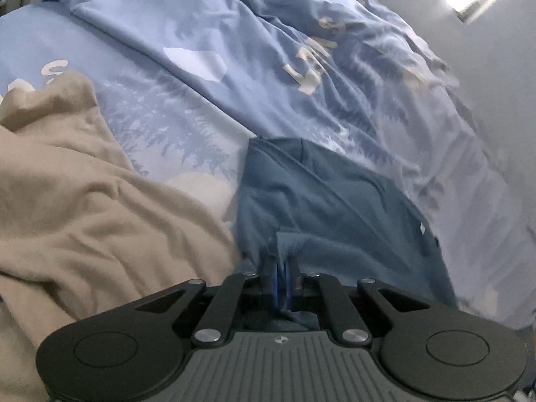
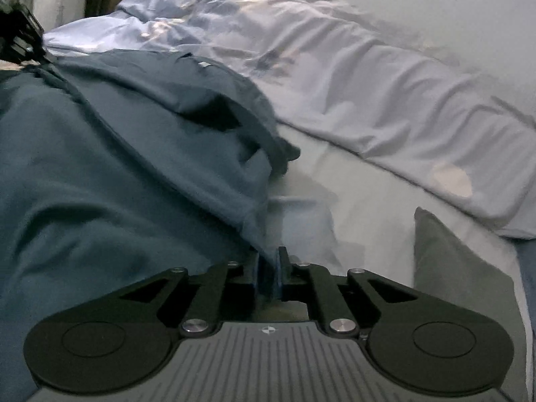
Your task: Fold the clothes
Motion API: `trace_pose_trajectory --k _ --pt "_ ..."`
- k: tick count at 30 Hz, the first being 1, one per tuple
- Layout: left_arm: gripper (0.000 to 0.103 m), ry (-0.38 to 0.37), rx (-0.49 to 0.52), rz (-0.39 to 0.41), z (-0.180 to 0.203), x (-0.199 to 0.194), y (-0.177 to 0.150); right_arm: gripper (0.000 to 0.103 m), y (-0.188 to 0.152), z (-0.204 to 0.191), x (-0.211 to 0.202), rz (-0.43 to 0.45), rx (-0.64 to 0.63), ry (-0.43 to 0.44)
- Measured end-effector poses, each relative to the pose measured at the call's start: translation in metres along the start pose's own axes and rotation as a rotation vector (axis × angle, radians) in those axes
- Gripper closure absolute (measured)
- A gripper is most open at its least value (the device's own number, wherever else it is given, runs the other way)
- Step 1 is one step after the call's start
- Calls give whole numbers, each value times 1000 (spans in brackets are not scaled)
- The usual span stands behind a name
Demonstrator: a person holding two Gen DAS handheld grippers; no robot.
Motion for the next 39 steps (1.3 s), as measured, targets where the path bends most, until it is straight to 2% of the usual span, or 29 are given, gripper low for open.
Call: trace_pose_trajectory --k 1,2,3,4,5,6,7,11,14,16,21,24,29,30,32,33,34,35,36,38,39 --pt "96 -4 11 5 -1 -3 0 96 2 4 -7 9 10 16" --pt "93 -9 22 17 -1 -7 0 91 6 9 -15 29 22 15" --pt "82 -6 41 37 1 -12 1 85 10 14 -20 47 30 4" --pt "68 -3 60 57 3 -17 1 72 15 20 -26 65 39 -8" --pt "60 0 87 81 7 -23 1 67 19 24 -29 77 43 -27" --pt "49 4 139 117 16 -31 1 67 22 27 -29 83 44 -56" --pt "45 3 194 150 26 -40 1 67 25 30 -29 88 50 -79" --pt "38 -117 402 196 100 -60 -12 67 26 31 -23 129 156 -91" --pt "36 -213 576 174 172 -62 -35 66 17 25 -28 145 252 -119" --pt "35 -247 719 161 220 -57 -59 62 11 21 -40 155 317 -111" --pt "35 -267 1061 98 324 -14 -136 55 -8 17 -82 212 464 -82" --pt "35 -226 1226 73 369 18 -178 54 -23 22 -91 254 510 -47" --pt "35 -102 1473 38 403 72 -232 54 -35 41 -85 243 599 -23" --pt "36 -78 1512 24 405 81 -241 54 -35 44 -85 238 602 -23" --pt "48 -14 1585 -3 406 103 -252 54 -35 50 -84 233 606 -21" --pt "59 21 1617 -15 406 114 -257 54 -34 52 -86 242 610 -10" --pt "73 63 1634 -22 404 123 -259 54 -34 55 -87 254 617 5" --pt "82 90 1628 -29 402 132 -257 54 -34 59 -88 262 632 15" --pt "91 72 1584 -32 402 135 -250 54 -36 62 -87 265 654 22" --pt "93 28 1481 -26 401 138 -235 54 -38 66 -82 259 680 29" --pt "94 -21 1372 19 403 131 -218 54 -39 66 -80 254 681 28"
Point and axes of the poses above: each gripper's, at about its wrist camera, not at the fingertips, and x roughly the way its jaws point, z to its right, y to its top, the point moved 5 cm from there along x, roughly the way its jaws point, and after that the axes turned 2 degrees about x, right-handed, at the moved point
